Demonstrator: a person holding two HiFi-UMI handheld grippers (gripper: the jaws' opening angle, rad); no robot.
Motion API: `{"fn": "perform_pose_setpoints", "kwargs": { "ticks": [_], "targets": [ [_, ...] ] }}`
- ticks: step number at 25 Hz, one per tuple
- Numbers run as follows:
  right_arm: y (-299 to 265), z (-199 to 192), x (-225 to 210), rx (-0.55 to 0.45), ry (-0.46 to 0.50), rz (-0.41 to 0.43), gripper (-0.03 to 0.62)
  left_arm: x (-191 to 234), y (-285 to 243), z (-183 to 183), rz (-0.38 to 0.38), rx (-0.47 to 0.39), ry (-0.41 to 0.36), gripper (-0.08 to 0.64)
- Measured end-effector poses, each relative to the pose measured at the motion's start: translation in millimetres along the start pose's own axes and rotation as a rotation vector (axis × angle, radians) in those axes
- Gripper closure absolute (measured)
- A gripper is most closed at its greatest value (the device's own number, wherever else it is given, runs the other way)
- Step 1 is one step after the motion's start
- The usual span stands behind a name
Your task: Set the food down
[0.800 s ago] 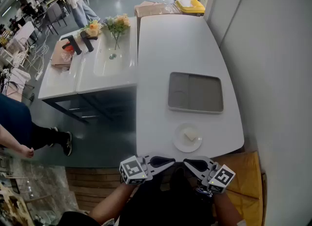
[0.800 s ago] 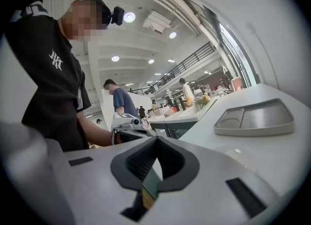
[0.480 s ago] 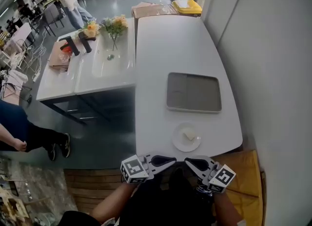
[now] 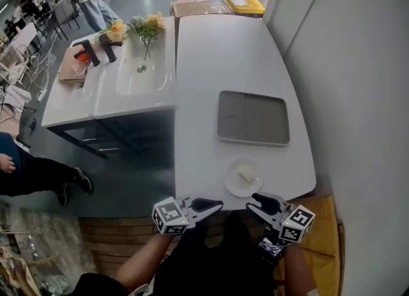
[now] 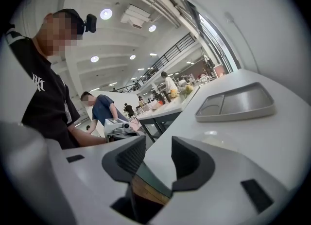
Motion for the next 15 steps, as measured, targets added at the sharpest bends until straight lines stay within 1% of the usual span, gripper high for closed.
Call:
{"fn": "perform_pose_setpoints", "kwargs": {
  "ticks": [4, 7, 9, 10, 12, 13, 15],
  "targets": [
    [10, 7, -29, 0.043, -0.034, -0.022, 0.448, 11, -6, 2, 0.082, 0.007, 0.037, 0.553],
    [15, 17, -58, 0.087, -0.064, -0.007, 0.437, 24, -19, 1, 0.15, 0.039, 0.092, 0.552],
    [17, 21, -79, 0.124, -0.071, -0.002, 0.436, 29, -27, 0, 0.213, 0.064, 0.115, 0.548],
    [18, 23, -89, 0.139, -0.076, -0.001, 0.431, 32, -30, -1, 0.244, 0.075, 0.125, 0.534],
    [19, 27, -107, 0.166, -0.091, 0.009, 0.415, 36, -35, -3, 0.293, 0.091, 0.156, 0.429],
    [18, 28, -116, 0.185, -0.098, 0.018, 0.413, 37, -38, -4, 0.315, 0.099, 0.173, 0.411],
    [14, 31, -133, 0.236, -0.109, 0.038, 0.407, 41, -42, -6, 0.371, 0.124, 0.206, 0.409]
  ]
}}
Point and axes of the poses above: the fingertips, and each gripper's own axes: y backward along the fingers, x to its left, z out of its top, the point moved 9 cm from there along y, backward along the fingers, and after that the axes turned 2 degrees about -z, right-handed, at the moved point
